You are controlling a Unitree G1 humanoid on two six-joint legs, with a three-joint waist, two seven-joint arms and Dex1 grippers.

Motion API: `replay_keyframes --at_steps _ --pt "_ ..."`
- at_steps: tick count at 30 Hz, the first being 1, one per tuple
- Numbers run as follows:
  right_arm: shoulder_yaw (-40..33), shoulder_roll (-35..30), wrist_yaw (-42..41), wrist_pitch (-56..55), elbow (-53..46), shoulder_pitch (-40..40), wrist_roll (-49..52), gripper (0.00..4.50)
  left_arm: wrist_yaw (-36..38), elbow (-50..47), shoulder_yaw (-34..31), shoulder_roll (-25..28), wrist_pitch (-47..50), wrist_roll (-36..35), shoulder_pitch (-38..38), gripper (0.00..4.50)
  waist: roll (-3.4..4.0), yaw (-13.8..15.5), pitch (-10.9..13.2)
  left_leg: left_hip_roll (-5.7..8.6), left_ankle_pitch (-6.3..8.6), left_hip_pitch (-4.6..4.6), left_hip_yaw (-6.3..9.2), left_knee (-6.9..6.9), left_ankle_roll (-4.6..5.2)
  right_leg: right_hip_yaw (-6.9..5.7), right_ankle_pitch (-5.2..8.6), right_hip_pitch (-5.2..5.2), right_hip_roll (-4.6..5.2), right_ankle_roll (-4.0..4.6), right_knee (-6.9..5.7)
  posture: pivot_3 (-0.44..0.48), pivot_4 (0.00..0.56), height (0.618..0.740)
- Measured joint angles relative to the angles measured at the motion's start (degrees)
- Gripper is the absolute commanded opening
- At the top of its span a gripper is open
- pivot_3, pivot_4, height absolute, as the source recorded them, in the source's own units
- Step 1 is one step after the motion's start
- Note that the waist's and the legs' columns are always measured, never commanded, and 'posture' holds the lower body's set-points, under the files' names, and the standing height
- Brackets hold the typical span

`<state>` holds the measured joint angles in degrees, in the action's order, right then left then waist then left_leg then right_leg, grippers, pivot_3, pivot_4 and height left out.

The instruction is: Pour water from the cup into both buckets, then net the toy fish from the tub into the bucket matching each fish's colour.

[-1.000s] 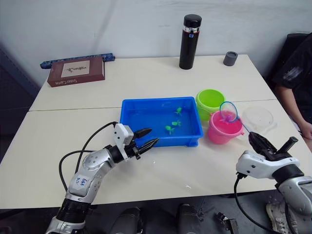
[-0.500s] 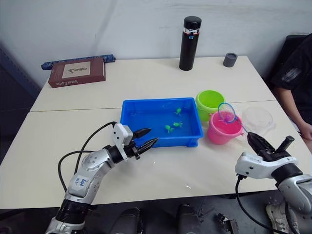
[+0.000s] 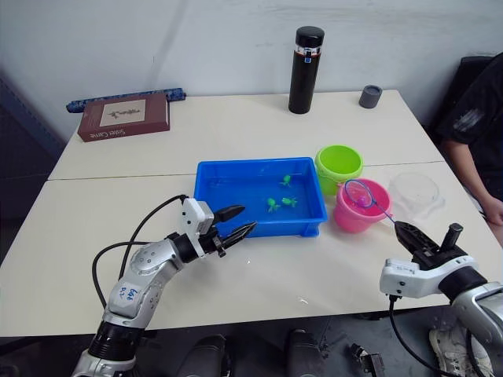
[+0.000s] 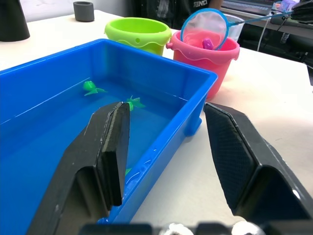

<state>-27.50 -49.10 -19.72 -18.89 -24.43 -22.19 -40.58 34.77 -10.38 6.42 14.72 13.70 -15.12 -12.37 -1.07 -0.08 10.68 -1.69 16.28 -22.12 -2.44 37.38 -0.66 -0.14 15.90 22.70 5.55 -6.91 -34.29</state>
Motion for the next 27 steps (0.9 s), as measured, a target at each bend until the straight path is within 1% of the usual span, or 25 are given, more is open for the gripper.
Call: replay_keyframes --at_steps 5,10,18,27 --pt "-1.3 -1.7 0.2 0.0 1.4 2.0 -0.5 0.00 0.4 0.0 0.0 0.0 0.0 0.0 0.0 2.67 0.00 0.0 0.0 0.00 0.00 0.00 0.01 -0.01 0.00 0.00 0.00 -0.01 0.00 0.00 0.00 0.000 0.150 0.740" --pt "-2.4 -1.7 0.2 -0.8 1.4 1.1 -0.5 0.00 0.5 0.0 0.0 0.0 0.0 0.0 0.0 2.67 0.00 0.1 0.0 0.01 0.00 -0.01 0.01 -0.01 0.00 0.00 0.00 -0.02 0.00 -0.01 0.04 0.000 0.150 0.740" --pt "-2.9 0.3 -0.3 0.3 0.1 0.8 0.2 0.00 0.5 0.0 0.1 -0.1 -0.1 0.0 0.0 2.67 0.00 -0.1 0.0 -0.01 0.00 0.02 0.02 -0.01 0.00 -0.01 0.00 -0.05 -0.01 0.00 0.06 0.000 0.150 0.740" --pt "-4.3 0.8 -1.0 1.7 -1.4 1.0 0.5 0.00 1.1 0.4 0.2 -0.1 -0.7 0.0 -0.5 2.67 0.00 0.0 0.0 0.00 0.00 0.02 0.06 -0.04 0.00 -0.02 0.00 -0.09 -0.01 0.01 0.09 0.000 0.150 0.740"
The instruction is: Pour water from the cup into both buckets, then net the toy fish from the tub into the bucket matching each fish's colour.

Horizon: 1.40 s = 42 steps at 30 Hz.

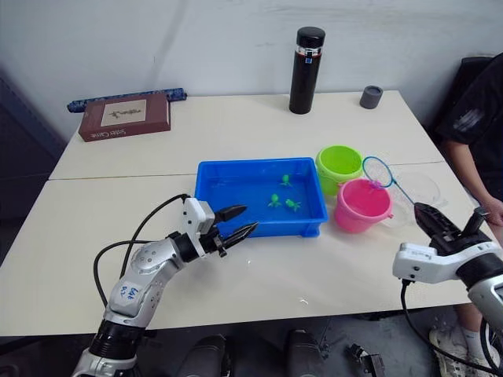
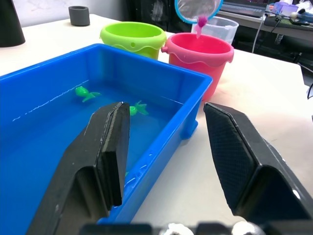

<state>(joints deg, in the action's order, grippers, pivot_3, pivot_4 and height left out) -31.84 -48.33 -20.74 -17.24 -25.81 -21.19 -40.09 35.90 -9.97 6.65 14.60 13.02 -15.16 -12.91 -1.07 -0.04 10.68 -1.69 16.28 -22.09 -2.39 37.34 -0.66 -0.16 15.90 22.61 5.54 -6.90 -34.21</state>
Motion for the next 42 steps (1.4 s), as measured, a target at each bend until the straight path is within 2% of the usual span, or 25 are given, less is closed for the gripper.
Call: replay_keyframes --at_steps 7,12,19,23,27,35,42 --pt "0.1 1.8 -0.7 0.2 -1.1 -0.6 0.1 0.00 0.0 1.5 0.0 -0.1 -0.1 0.0 -0.2 2.67 0.00 -0.1 0.0 0.00 0.00 0.00 -0.02 0.04 0.00 0.01 0.00 -0.01 0.01 0.00 0.00 0.000 0.150 0.740" --pt "0.2 1.8 -2.0 2.6 -1.4 3.5 1.8 0.00 0.0 1.5 0.0 -0.2 -0.7 0.0 -0.3 2.67 0.00 0.0 0.0 -0.01 0.00 0.01 0.02 0.03 0.00 -0.01 0.00 -0.01 -0.01 0.00 -0.02 0.000 0.150 0.740" --pt "7.4 6.6 -9.1 17.0 -7.1 20.2 17.0 0.00 -0.7 1.4 -0.3 0.1 -0.9 0.0 0.1 2.67 0.00 -0.2 0.0 -0.07 0.00 0.05 0.11 0.04 -0.02 -0.06 -0.02 -0.02 -0.03 -0.02 -0.11 0.000 0.150 0.740" --pt "15.1 7.5 -13.0 21.8 -8.8 25.8 23.1 0.00 -2.4 0.6 -1.7 0.4 -0.9 0.1 1.2 2.67 0.00 0.0 0.0 -0.04 0.00 -0.01 0.10 0.02 -0.02 -0.07 -0.02 0.00 0.02 -0.03 -0.09 0.000 0.150 0.740" --pt "18.9 8.0 -15.3 26.1 -10.0 30.2 27.9 0.00 -3.8 -1.3 -2.2 0.9 -0.6 0.1 2.6 2.67 0.00 0.1 0.0 -0.03 0.00 -0.02 0.12 0.02 -0.01 -0.09 -0.02 0.00 0.05 -0.03 -0.08 0.000 0.150 0.740" --pt "27.8 8.3 -24.2 34.2 -1.5 39.7 39.1 0.00 -7.7 -7.4 -4.0 1.8 0.8 0.2 8.3 2.67 0.00 -0.2 0.0 -0.10 0.00 0.02 0.13 0.01 -0.01 -0.11 0.00 0.04 0.10 0.02 -0.17 0.000 0.150 0.740" --pt "35.3 8.5 -29.2 32.9 11.8 49.9 40.9 0.00 -10.3 -10.6 -5.1 2.0 1.3 0.4 10.8 2.67 0.00 -0.3 0.0 -0.09 0.01 0.00 0.08 -0.02 -0.02 -0.08 0.00 0.15 0.11 0.01 -0.20 0.000 0.150 0.740"
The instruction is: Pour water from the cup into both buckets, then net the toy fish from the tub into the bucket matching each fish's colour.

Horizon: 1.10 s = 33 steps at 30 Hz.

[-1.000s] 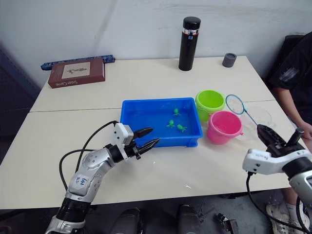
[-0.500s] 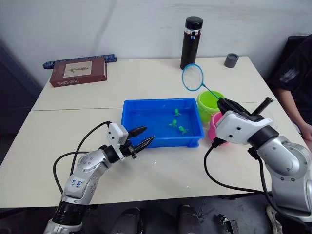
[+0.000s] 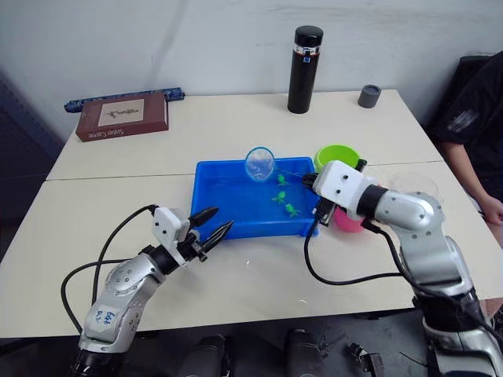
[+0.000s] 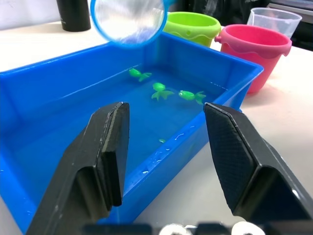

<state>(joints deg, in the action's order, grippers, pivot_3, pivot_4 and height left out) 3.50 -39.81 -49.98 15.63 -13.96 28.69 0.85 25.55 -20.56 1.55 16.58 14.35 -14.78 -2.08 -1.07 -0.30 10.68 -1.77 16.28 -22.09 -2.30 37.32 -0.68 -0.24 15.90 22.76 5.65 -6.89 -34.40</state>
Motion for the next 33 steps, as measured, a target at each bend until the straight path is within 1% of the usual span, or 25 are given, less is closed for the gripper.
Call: replay_keyframes --at_steps 3,9,15,21,28,33 --pt "2.5 0.4 -2.0 -1.3 4.0 2.2 0.2 0.00 -1.2 -1.4 -0.5 0.0 0.6 0.2 0.9 2.67 0.00 0.1 0.0 -0.01 0.00 -0.03 -0.04 -0.04 0.00 -0.05 0.02 0.03 -0.01 0.03 -0.01 0.000 0.150 0.740" --pt "7.5 2.5 -6.1 -1.2 7.1 4.7 1.2 0.00 -3.4 -3.9 -1.1 0.0 2.1 0.3 2.7 2.67 0.00 0.1 0.0 -0.01 0.01 -0.05 0.00 -0.03 -0.02 -0.05 0.02 0.04 0.02 0.03 -0.01 0.000 0.150 0.740" --pt "8.7 2.7 -7.6 -0.6 9.8 7.4 1.3 0.00 -5.6 -7.2 -1.9 0.2 4.6 0.7 3.7 2.67 0.00 0.0 0.0 -0.02 0.02 -0.04 0.03 -0.05 -0.04 -0.04 0.02 0.05 0.04 0.04 -0.01 0.000 0.150 0.740" --pt "10.2 4.5 -8.4 -1.2 14.6 10.4 0.8 0.00 -9.2 -11.2 -2.2 0.0 8.0 2.3 6.2 2.67 0.00 -0.1 0.0 -0.03 0.03 -0.05 0.03 -0.09 -0.05 0.00 0.04 0.13 0.04 0.07 -0.02 0.000 0.150 0.740" --pt "12.0 6.6 -8.4 -7.6 25.7 15.1 -1.6 0.00 -12.5 -12.5 -2.2 -0.7 9.3 4.5 7.6 2.67 0.00 -0.1 0.0 -0.02 0.03 -0.05 -0.02 -0.11 -0.05 0.00 0.05 0.16 0.03 0.08 -0.02 0.000 0.150 0.740" --pt "12.5 7.0 -9.1 -11.4 30.4 16.1 -2.7 0.00 -13.1 -12.5 -2.2 -1.0 9.3 5.0 7.6 2.67 0.00 -0.1 0.0 -0.02 0.05 -0.09 -0.05 -0.13 -0.07 0.01 0.05 0.20 0.04 0.09 0.01 0.000 0.150 0.740"
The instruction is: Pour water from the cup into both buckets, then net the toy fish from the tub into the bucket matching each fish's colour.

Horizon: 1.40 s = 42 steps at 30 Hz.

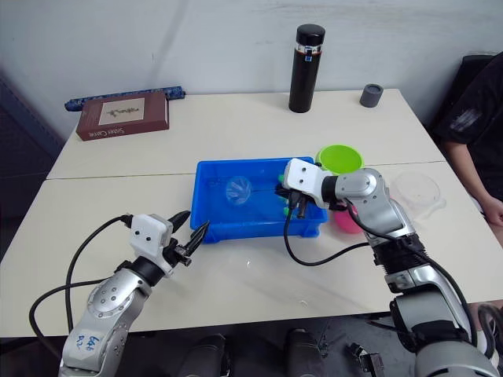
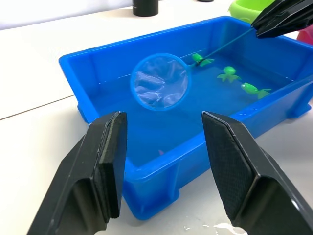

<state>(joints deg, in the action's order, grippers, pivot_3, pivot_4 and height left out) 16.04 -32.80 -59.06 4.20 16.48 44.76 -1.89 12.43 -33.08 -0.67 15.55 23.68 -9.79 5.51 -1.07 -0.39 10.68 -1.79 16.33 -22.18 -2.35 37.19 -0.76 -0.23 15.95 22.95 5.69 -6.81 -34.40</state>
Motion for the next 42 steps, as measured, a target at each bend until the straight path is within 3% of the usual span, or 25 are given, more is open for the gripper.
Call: replay_keyframes --at_steps 20,42 --pt "1.8 1.5 -5.8 1.6 -5.9 -4.4 -0.2 0.00 -0.2 0.0 0.3 -1.2 -0.5 1.0 0.0 2.67 0.00 0.0 0.0 -0.02 0.00 0.00 0.07 0.00 -0.01 0.06 0.00 0.09 0.00 0.00 -0.07 0.000 0.150 0.740" --pt "-0.3 4.8 -6.2 28.5 -15.2 -2.3 9.8 0.00 -0.2 0.2 0.7 -1.3 -0.5 1.0 -0.5 2.67 0.00 0.0 0.0 -0.02 0.01 -0.18 0.01 -0.04 -0.02 0.34 0.02 0.54 0.03 0.04 -0.25 0.000 0.150 0.740"
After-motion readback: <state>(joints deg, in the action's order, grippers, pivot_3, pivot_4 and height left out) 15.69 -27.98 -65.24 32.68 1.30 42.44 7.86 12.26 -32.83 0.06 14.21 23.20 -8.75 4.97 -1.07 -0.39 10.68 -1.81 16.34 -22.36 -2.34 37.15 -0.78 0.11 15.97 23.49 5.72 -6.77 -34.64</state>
